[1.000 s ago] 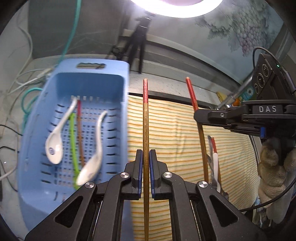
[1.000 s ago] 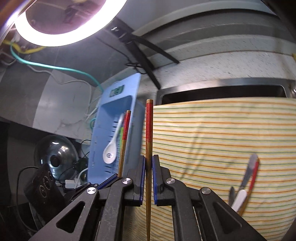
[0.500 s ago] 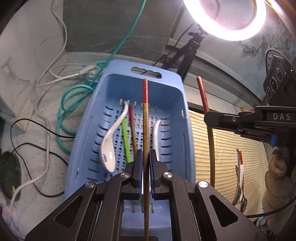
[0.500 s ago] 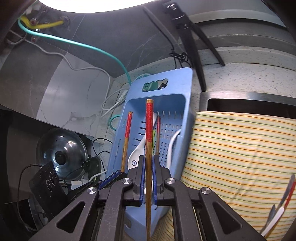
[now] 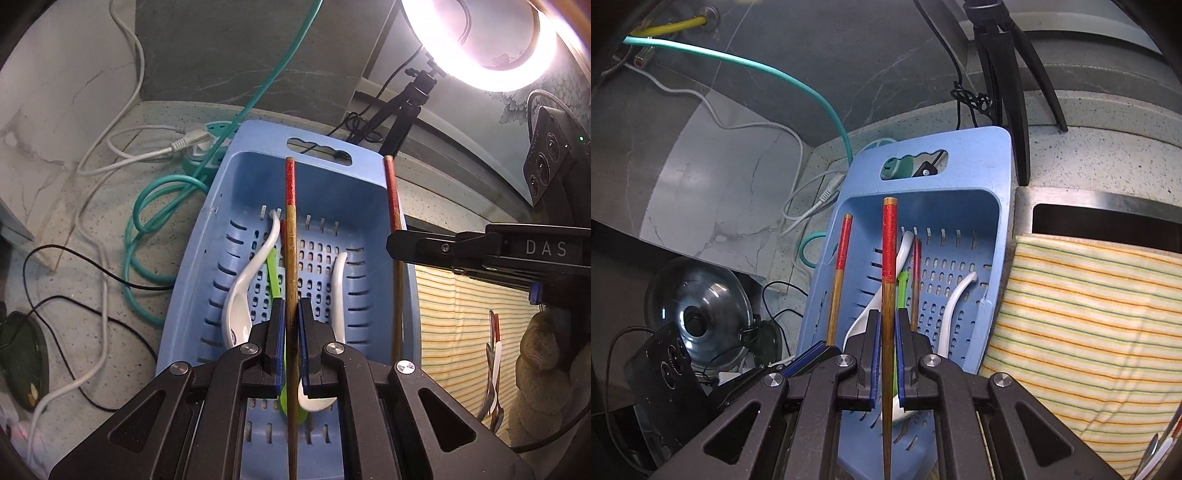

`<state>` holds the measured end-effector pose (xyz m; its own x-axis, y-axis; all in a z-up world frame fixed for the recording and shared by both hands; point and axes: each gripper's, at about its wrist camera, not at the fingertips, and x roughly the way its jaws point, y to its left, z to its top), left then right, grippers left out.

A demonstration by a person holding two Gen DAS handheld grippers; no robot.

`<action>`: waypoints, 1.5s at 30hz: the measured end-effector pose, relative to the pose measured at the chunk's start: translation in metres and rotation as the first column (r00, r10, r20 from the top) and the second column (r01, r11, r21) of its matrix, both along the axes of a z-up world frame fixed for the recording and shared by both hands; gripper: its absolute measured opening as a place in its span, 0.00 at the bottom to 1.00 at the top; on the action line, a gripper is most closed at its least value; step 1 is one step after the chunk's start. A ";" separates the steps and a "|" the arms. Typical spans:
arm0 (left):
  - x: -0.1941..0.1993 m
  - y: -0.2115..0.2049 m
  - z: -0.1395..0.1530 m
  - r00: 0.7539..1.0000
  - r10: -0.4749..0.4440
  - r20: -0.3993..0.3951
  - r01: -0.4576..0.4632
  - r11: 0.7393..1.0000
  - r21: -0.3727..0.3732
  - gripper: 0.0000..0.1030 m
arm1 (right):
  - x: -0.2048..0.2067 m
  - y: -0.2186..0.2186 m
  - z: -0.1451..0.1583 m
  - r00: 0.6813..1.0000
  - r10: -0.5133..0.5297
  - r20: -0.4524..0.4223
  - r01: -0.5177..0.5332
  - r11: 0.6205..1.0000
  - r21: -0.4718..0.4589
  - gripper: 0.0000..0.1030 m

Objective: Organize utensils
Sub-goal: 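Carry both chopsticks into the blue basket and open both grippers, then move both grippers back to the fork, spork and spoon on the cloth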

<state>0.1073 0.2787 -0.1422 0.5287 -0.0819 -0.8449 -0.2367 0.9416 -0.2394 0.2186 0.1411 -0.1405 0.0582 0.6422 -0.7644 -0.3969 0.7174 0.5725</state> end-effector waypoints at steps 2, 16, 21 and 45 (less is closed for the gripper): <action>0.001 0.001 0.000 1.000 0.007 -0.001 -0.007 1.000 0.003 0.06 | 0.001 0.002 0.001 1.000 0.004 0.010 -0.004 1.000 -0.006 0.09; 0.000 -0.007 0.006 1.000 0.028 -0.006 -0.028 0.999 0.026 0.22 | 0.000 -0.009 0.012 0.997 0.032 0.068 -0.029 0.998 -0.049 0.34; -0.004 -0.016 0.011 1.000 0.023 -0.002 -0.023 0.999 0.034 0.23 | -0.003 -0.021 0.019 0.995 0.045 0.092 -0.039 0.997 -0.065 0.41; -0.046 -0.140 0.043 0.980 -0.185 0.077 0.181 0.982 0.059 0.48 | -0.012 -0.229 0.075 0.984 -0.065 0.168 0.070 0.997 -0.023 0.66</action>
